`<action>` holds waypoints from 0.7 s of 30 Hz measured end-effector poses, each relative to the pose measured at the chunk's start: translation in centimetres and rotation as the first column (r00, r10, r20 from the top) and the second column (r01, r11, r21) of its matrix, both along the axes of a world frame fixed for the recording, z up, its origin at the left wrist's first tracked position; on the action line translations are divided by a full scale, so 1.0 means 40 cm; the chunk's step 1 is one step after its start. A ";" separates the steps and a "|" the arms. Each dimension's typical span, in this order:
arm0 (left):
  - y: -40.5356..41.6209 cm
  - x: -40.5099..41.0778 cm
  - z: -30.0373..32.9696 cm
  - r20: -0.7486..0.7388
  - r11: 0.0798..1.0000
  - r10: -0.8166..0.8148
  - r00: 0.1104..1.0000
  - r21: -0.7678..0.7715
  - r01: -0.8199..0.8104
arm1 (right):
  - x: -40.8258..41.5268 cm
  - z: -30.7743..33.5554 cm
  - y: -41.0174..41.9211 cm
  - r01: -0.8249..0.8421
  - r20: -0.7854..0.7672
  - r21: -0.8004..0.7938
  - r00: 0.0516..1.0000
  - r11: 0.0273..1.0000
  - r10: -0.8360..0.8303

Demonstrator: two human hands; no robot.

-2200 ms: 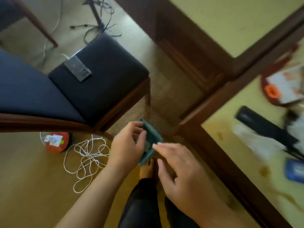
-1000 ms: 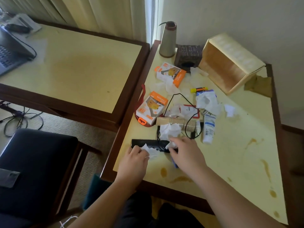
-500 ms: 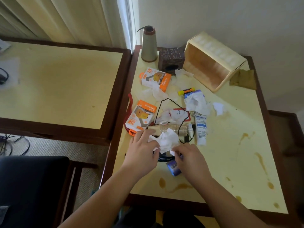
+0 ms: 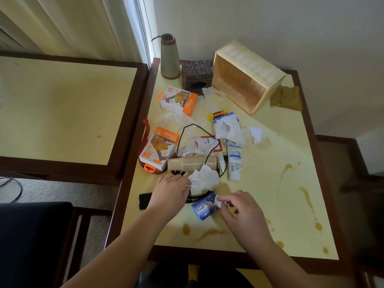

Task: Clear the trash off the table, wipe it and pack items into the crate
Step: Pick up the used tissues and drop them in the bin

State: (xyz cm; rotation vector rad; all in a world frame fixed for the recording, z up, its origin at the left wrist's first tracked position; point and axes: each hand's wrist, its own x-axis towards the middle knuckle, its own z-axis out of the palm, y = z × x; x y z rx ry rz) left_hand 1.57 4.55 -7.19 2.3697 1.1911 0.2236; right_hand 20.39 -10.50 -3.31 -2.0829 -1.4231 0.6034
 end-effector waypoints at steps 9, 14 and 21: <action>-0.055 -0.027 0.028 0.142 0.995 0.082 0.986 -0.064 -0.074 | 0.010 0.016 0.083 -0.148 -0.046 -0.172 0.989 0.974 0.142; -0.089 -0.055 0.048 0.234 0.998 0.053 0.971 -0.038 -0.045 | -0.010 -0.028 0.175 -0.247 -0.019 -0.349 0.966 0.904 0.256; -0.113 -0.096 0.073 0.271 0.997 0.071 0.960 -0.036 -0.063 | -0.023 -0.042 0.215 -0.323 0.046 -0.334 0.933 0.886 0.358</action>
